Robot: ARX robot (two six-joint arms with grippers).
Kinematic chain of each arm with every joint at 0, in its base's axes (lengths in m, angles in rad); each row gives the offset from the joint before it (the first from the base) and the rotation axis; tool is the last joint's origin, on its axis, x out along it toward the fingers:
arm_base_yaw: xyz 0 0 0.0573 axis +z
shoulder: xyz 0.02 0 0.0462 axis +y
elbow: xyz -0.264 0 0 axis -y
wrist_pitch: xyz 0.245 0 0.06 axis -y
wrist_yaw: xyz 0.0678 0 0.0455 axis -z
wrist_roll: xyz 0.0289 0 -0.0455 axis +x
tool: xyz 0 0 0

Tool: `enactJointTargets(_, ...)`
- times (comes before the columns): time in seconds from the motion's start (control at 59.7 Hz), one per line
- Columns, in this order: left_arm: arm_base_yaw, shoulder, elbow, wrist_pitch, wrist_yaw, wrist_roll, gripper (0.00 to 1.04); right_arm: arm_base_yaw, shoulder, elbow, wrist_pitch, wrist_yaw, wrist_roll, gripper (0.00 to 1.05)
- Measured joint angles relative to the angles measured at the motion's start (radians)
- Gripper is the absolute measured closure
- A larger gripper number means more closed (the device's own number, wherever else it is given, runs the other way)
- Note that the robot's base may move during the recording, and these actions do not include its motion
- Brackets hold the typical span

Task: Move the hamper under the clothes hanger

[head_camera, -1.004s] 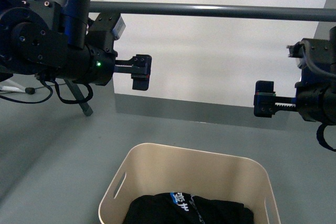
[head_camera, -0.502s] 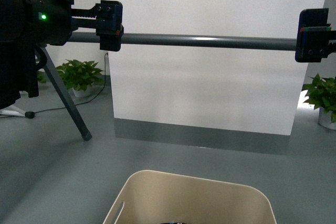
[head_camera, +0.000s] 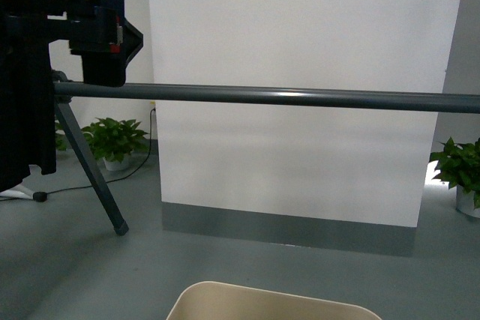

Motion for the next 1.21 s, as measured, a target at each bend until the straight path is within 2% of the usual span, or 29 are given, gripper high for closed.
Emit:
enactJointTargets(0.151,-0.043,-0.103,-0.149,0.054,-0.003,-0.012,0.07,0.062,-0.089,-0.108,0.078,0.055,-0.027,0.08)
enactJointTargets(0.335,-0.054,-0.111,-0.182,0.055,-0.003,-0.023,0.07,0.09,-0.113,-0.158,0.106,0.06,-0.037,0.08)
enactJointTargets(0.385,-0.064,-0.118,-0.181,0.028,-0.078,-0.035,0.1,0.086,-0.123,-0.153,0.066,0.036,-0.023,0.1)
enactJointTargets(0.469,-0.063,-0.151,-0.203,-0.029,-0.21,-0.063,0.21,0.056,-0.183,-0.129,-0.154,-0.07,0.044,0.2)
enactJointTargets(0.569,-0.039,-0.198,-0.267,-0.024,-0.239,-0.08,0.34,0.016,-0.271,-0.163,-0.338,-0.142,0.101,0.34)
enactJointTargets(0.603,-0.017,-0.232,-0.314,-0.015,-0.233,-0.087,0.43,-0.003,-0.297,-0.192,-0.356,-0.159,0.114,0.4)
enactJointTargets(0.653,-0.002,-0.257,-0.348,-0.008,-0.221,-0.089,0.5,-0.026,-0.319,-0.218,-0.359,-0.175,0.125,0.47)
enactJointTargets(0.737,0.031,-0.313,-0.423,0.005,-0.184,-0.096,0.68,-0.075,-0.371,-0.286,-0.359,-0.222,0.14,0.65)
enactJointTargets(0.77,0.036,-0.324,-0.437,0.006,-0.177,-0.098,0.71,-0.086,-0.385,-0.299,-0.359,-0.231,0.142,0.69)
enactJointTargets(0.904,0.085,-0.418,-0.533,0.01,-0.131,-0.101,1.01,-0.148,-0.471,-0.376,-0.362,-0.293,0.148,1.0)
enactJointTargets(0.937,0.095,-0.439,-0.55,0.009,-0.123,-0.103,1.02,-0.161,-0.49,-0.392,-0.366,-0.307,0.147,1.03)
enactJointTargets(1.172,0.137,-0.55,-0.626,-0.022,-0.084,-0.103,1.01,-0.214,-0.581,-0.452,-0.398,-0.357,0.15,1.03)
enactJointTargets(1.205,0.157,-0.566,-0.634,-0.032,-0.049,-0.103,1.01,-0.232,-0.595,-0.459,-0.406,-0.386,0.15,1.03)
